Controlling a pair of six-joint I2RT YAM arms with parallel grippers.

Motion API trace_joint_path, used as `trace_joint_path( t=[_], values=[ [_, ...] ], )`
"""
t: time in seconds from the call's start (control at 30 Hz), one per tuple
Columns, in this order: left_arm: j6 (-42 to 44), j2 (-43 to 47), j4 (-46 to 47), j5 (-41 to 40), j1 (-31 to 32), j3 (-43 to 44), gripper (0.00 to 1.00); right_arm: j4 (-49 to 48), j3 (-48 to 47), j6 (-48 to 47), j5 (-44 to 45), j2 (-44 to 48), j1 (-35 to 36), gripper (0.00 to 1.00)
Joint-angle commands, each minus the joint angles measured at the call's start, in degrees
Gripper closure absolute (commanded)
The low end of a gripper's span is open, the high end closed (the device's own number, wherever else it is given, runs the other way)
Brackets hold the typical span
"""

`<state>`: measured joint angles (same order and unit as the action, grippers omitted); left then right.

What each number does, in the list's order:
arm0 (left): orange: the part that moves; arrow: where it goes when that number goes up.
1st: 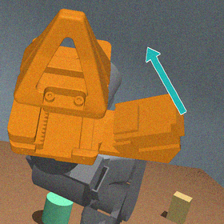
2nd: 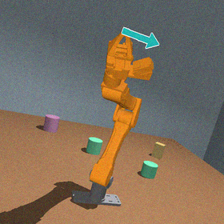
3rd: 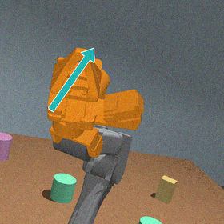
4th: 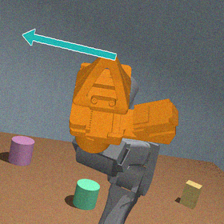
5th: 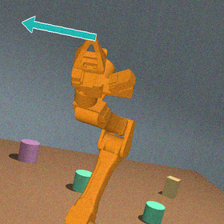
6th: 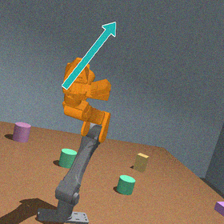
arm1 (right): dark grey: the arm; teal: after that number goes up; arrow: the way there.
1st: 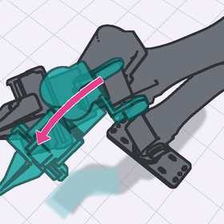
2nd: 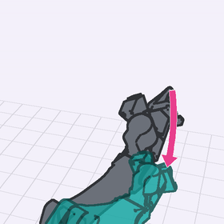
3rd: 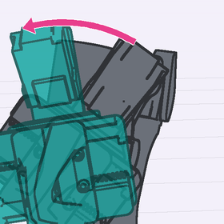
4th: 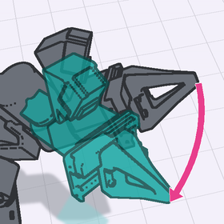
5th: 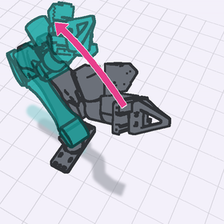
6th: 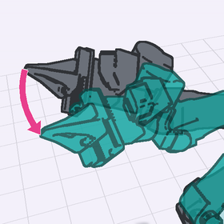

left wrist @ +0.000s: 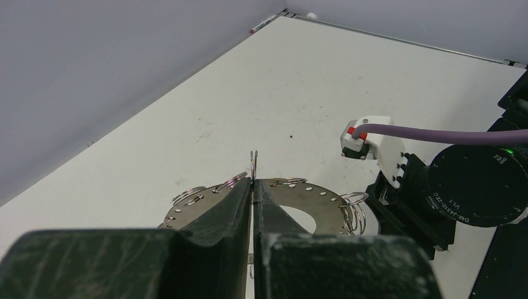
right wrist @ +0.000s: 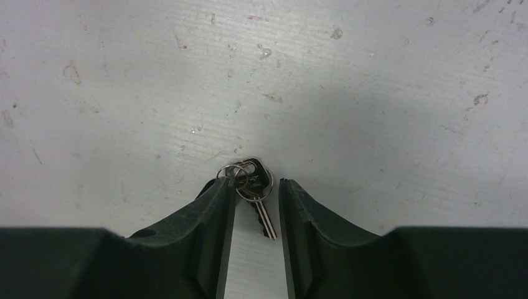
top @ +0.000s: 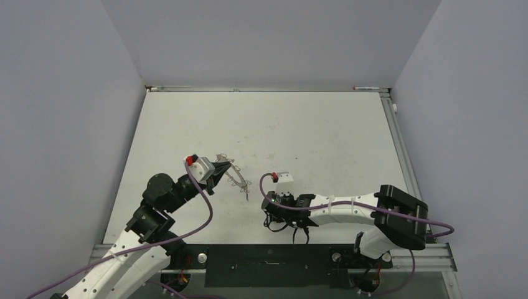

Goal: Put the keys on the keyring

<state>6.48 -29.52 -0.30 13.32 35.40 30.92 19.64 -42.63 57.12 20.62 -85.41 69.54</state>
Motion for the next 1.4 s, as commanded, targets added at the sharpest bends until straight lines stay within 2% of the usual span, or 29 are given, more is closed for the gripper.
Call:
trace_joint_path(
  t=[0.0,0.13,0.3,0.67,0.9,0.93,1.0,1.07,1.37],
  values=[
    [0.3,0.6,2.5,-0.1,-0.3,3.3,1.00,-2.3,1.5,2.8,-2.2,-1.5,-0.8,0.68],
    [0.5,0.6,2.4,-0.2,-0.3,3.3,1.00,-4.3,2.4,3.2,-4.5,-2.7,-1.2,0.73],
    [0.4,0.6,2.4,-0.2,-0.3,3.3,1.00,-4.0,2.7,3.0,-3.0,-0.8,-1.6,0.94],
    [0.6,0.6,2.3,-0.3,-0.3,3.3,1.00,0.3,0.2,-4.8,3.3,5.7,-2.9,0.95],
    [0.6,0.3,2.4,-0.1,-0.3,3.3,1.00,-1.2,1.1,-11.6,1.0,8.5,-2.9,0.95],
    [0.6,0.2,2.4,0.1,-0.3,3.3,1.00,-1.2,1.2,-12.3,1.2,8.8,-2.9,0.93],
    [0.6,0.1,2.4,0.2,-0.3,3.3,1.00,-1.3,1.1,-13.2,1.3,9.1,-3.0,0.76],
    [0.6,0.0,2.3,0.2,-0.3,3.3,1.00,-2.8,1.3,-14.1,0.0,9.1,-3.0,0.67],
    [0.6,-0.2,2.3,0.1,-0.3,3.3,1.00,-10.1,3.5,-14.2,-5.3,5.8,-5.1,0.66]
  ],
)
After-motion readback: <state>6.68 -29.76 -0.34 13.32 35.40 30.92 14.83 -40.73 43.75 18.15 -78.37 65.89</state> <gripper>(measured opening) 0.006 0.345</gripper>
